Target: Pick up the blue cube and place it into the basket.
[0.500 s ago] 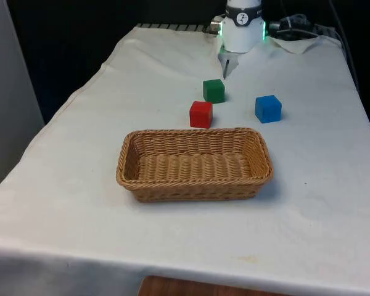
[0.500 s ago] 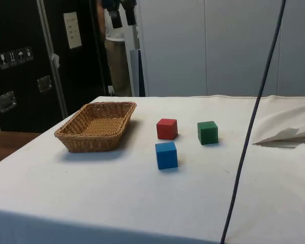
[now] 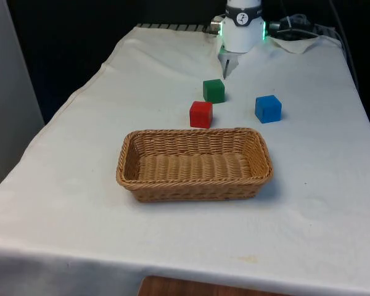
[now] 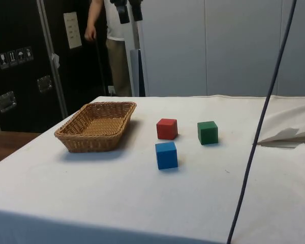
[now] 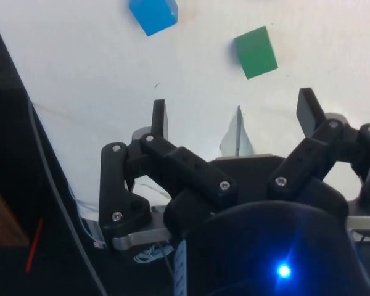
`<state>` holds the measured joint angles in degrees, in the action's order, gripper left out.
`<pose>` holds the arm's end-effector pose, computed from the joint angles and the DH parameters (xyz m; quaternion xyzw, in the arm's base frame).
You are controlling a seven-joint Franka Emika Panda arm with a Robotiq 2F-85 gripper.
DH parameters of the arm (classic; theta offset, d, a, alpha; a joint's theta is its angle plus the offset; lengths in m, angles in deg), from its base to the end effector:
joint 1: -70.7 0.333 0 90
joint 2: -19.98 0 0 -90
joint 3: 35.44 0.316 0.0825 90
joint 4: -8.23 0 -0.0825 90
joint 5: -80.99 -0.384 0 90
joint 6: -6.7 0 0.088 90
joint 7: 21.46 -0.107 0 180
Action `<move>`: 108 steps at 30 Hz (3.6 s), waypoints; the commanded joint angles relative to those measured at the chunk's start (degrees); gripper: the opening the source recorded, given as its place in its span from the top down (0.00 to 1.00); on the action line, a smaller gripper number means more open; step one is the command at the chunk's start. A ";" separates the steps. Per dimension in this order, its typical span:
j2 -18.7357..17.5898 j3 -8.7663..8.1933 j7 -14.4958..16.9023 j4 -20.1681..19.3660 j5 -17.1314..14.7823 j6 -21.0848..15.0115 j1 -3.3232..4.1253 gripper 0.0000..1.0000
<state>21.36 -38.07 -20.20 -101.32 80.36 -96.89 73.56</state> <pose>0.5446 0.0029 0.4958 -0.9991 -0.0115 0.0399 0.0062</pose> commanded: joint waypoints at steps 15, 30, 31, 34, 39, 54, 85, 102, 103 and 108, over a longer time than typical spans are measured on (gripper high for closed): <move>3.32 1.60 0.29 -2.64 0.57 -1.55 0.11 0.00; 5.16 4.47 0.23 -4.58 1.38 -3.50 0.17 0.00; 4.70 4.30 0.52 -4.01 1.03 -2.64 0.00 0.00; 5.27 5.10 0.34 -4.81 1.32 -3.84 0.17 0.00; 4.87 6.02 0.52 -4.81 1.03 -3.72 0.06 0.00; 9.80 6.82 1.43 -13.81 0.69 -9.63 0.11 0.00; 9.68 9.34 3.27 -26.13 0.40 -25.27 0.23 0.00; 4.87 10.37 5.67 -28.71 -1.38 -31.51 0.29 0.00; 4.41 10.43 6.19 -29.22 -1.60 -32.49 0.29 0.00; 3.38 10.54 7.33 -30.02 -2.18 -34.43 0.23 0.00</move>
<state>24.91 -27.53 -13.38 -131.11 78.99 -130.41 73.62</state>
